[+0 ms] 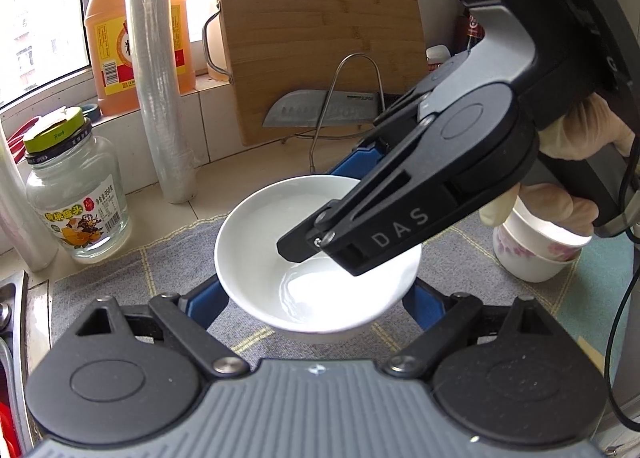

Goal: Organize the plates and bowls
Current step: 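Lift the gripped bowl off the towel with both tools, then carry the white bowl with both tools toward the nested pink-flower bowls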

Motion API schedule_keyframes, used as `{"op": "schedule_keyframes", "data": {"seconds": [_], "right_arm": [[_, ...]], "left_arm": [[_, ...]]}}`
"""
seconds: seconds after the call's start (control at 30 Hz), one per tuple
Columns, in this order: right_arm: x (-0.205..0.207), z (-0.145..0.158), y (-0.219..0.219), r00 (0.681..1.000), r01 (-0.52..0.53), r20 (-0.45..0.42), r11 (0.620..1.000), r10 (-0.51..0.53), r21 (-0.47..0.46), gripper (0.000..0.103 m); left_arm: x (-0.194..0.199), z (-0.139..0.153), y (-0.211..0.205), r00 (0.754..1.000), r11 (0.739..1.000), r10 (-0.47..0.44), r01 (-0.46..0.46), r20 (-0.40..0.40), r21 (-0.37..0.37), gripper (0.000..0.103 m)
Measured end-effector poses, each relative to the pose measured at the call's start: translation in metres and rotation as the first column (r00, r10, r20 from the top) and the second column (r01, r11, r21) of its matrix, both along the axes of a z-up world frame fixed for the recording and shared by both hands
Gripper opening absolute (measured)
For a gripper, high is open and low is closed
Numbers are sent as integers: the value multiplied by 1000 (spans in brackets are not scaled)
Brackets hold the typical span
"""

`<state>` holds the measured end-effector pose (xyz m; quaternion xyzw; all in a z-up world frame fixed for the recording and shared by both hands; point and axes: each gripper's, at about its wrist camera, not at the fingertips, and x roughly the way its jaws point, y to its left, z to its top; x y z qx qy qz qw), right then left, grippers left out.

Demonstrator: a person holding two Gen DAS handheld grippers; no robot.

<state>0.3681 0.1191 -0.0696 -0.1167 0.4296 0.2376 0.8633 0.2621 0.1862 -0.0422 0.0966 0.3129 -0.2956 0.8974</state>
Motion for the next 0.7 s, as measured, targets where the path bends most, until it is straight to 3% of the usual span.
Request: {"op": "schedule_keyframes", "data": {"seconds": [0.23,0.7], "right_arm": [[-32,15,-23,1000,8,20,1000,-8,4,57],[-95,44,-98,987,141,77,990,-139,-19,57]], "left_arm": [[-24,17,-22,1000,1000,-25,25,-8,5,92],[-58,49,-94,982,983,-186,186,41,-3,92]]}}
